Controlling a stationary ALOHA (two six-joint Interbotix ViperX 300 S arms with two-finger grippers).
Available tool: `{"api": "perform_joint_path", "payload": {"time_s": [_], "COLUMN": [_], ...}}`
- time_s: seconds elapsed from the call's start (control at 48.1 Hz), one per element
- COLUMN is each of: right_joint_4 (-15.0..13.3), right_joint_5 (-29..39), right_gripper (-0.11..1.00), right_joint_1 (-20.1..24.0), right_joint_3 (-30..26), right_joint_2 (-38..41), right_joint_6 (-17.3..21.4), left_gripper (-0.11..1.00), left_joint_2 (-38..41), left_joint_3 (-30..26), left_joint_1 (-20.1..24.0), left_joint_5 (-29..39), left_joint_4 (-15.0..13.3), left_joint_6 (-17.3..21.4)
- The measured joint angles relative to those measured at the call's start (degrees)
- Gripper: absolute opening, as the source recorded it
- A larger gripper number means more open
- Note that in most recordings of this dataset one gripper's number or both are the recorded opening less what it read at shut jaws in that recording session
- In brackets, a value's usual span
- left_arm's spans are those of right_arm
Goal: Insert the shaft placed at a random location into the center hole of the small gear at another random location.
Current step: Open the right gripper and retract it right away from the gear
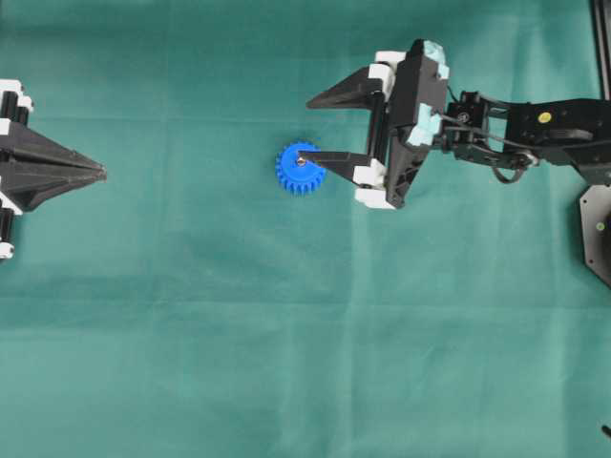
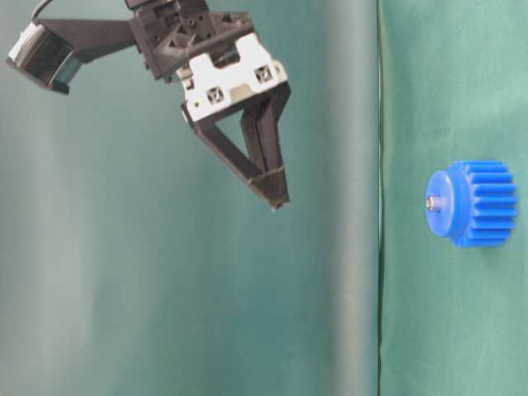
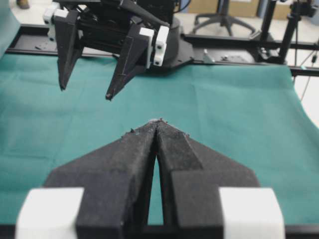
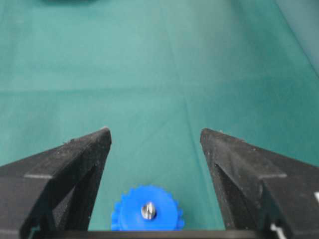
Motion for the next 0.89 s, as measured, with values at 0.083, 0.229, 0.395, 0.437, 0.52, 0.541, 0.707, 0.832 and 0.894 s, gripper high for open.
{"api": "perform_joint_path", "payload": {"time_s": [0.083,0.229,0.395,0.437,0.52,0.541,0.707,0.832,0.894], "right_joint_4": [-0.09,0.0,-0.09,0.0,0.0,0.0,0.0,0.0,0.0], "right_joint_5": [0.18,0.18,0.53,1.41,4.04,5.01,11.78,15.91,17.31], "right_gripper": [0.75,0.75,0.75,0.75,0.75,0.75,0.75,0.75,0.75], "right_joint_1": [0.09,0.44,0.53,0.62,0.62,0.62,0.62,0.62,0.7], "right_joint_3": [1.67,6.59,12.83,15.03,17.67,18.46,21.88,23.99,24.79], "right_joint_2": [-1.41,-6.59,-15.56,-18.98,-25.05,-26.89,-37.09,-43.51,-45.97], "right_joint_6": [0.0,0.18,0.53,0.53,0.62,0.62,0.53,0.62,0.62], "left_gripper": [-0.01,-0.01,-0.01,-0.01,-0.01,-0.01,-0.01,-0.01,-0.01], "left_joint_2": [-0.18,-0.79,-1.85,-2.2,-2.72,-2.81,-3.43,-3.78,-3.87], "left_joint_3": [0.0,-0.09,0.0,0.0,0.0,0.0,-0.09,0.0,0.0], "left_joint_1": [0.0,0.0,0.0,0.0,0.0,0.0,0.0,0.0,0.0], "left_joint_5": [0.09,0.88,2.02,2.29,2.64,2.81,3.52,3.69,3.78], "left_joint_4": [0.0,0.0,0.0,0.0,0.0,0.0,0.0,-0.09,-0.09], "left_joint_6": [-0.09,0.0,0.0,0.0,0.0,0.0,0.0,0.0,0.0]}}
